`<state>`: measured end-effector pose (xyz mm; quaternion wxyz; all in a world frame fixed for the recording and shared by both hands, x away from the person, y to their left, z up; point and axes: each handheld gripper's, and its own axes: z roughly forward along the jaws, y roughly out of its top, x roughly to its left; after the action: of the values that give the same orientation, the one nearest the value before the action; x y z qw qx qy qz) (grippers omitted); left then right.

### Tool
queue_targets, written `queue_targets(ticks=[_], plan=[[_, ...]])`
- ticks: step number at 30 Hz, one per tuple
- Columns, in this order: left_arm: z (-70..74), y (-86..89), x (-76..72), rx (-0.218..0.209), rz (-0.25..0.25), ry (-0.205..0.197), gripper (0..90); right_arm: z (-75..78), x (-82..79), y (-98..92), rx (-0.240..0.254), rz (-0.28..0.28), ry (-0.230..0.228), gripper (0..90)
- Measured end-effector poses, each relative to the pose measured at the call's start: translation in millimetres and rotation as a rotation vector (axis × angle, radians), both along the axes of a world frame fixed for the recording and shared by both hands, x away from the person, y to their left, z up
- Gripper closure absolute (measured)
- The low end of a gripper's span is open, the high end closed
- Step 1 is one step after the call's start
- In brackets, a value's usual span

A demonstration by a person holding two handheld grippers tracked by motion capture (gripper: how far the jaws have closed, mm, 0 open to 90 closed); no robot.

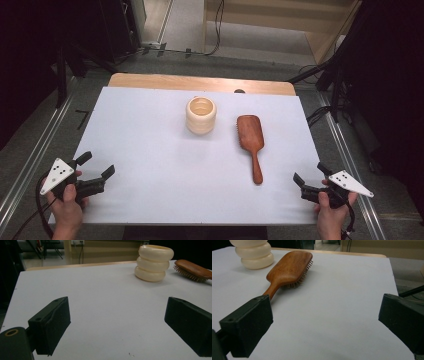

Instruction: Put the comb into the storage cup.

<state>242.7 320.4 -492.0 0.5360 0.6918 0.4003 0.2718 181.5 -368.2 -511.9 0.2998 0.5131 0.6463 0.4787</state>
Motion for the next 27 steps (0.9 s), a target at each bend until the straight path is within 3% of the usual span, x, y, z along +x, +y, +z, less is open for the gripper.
queue_targets(ticks=[7,18,27], plan=[[-0.4,0.1,-1.2,-0.005,0.004,-0.008,6.8,5.6,-2.4,0.3,-0.020,-0.019,-0.012,0.0],[-0.6,2.3,-0.3,-0.036,0.012,0.001,6.8,21.2,-2.9,10.4,-0.032,0.006,-0.008,0.0],[-1.0,-2.6,-1.1,0.011,0.005,-0.004,6.8,39.8,1.8,21.5,-0.036,0.044,0.011,0.0]])
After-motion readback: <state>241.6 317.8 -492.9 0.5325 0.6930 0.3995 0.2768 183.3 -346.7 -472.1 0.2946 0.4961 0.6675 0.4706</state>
